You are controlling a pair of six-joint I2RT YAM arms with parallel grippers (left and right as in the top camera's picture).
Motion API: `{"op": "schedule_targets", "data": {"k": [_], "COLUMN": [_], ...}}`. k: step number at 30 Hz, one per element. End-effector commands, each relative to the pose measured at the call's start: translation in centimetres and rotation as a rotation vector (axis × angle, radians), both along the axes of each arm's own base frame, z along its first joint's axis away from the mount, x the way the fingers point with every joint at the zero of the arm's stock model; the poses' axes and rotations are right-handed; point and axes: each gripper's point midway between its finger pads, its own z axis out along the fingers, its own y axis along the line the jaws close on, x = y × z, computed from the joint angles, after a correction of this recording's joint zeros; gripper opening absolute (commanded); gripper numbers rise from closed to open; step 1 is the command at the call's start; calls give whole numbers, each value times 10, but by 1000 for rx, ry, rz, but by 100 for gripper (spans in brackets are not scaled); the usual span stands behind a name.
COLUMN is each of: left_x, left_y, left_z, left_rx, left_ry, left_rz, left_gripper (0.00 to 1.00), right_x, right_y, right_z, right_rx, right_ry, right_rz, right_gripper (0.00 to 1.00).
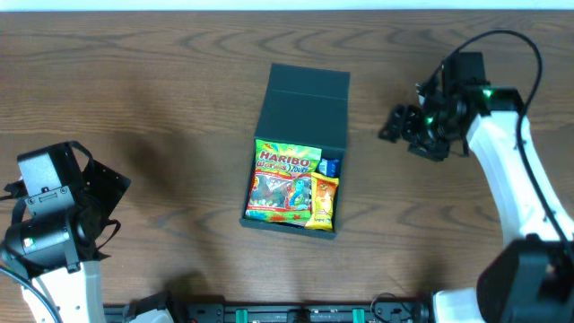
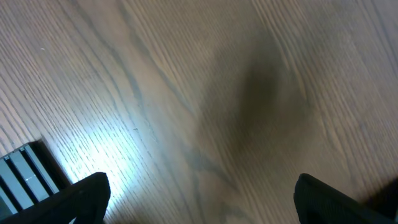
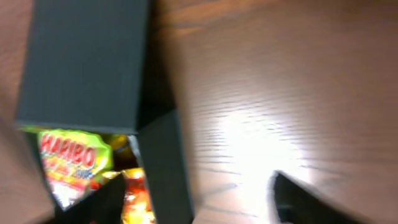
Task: Pack container
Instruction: 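Reposition the right gripper beside the lid's right edge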
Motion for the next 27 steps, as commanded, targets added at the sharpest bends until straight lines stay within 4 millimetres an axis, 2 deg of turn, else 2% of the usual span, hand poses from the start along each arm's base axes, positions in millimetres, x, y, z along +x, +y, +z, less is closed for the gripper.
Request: {"op": "schedule_targets", "data": {"k": [1, 2, 6, 9, 13, 17, 21, 27], "left_x": [1, 1, 1, 1, 1, 1, 1, 1], "left_y": [4, 4, 4, 4, 4, 4, 4, 4], "left_z": [7, 7, 7, 7, 7, 7, 7, 7], "left_rx": [22, 22, 22, 22, 22, 22, 22, 22], "left_ry": [-7, -7, -7, -7, -7, -7, -7, -7], "left_rz": [1, 1, 1, 1, 1, 1, 1, 1], "left_gripper": [95, 95, 95, 95, 95, 95, 96, 95], "right_x": [-18, -21, -21, 0, 14, 26, 40, 62], "right_y": [-20, -19, 0, 13, 6, 17, 38, 65], "right_z": [-20, -28, -58, -69, -90, -108, -119, -119], "right_rx": [-83, -65, 70, 182, 201, 243, 322, 464], "right_ry": [38, 41, 15, -95, -92, -92, -120, -179], "right_rz": [-122, -151, -170, -148, -229, -205, -161, -136], "right_gripper": [4, 1, 1, 1, 1, 1, 1, 1]}}
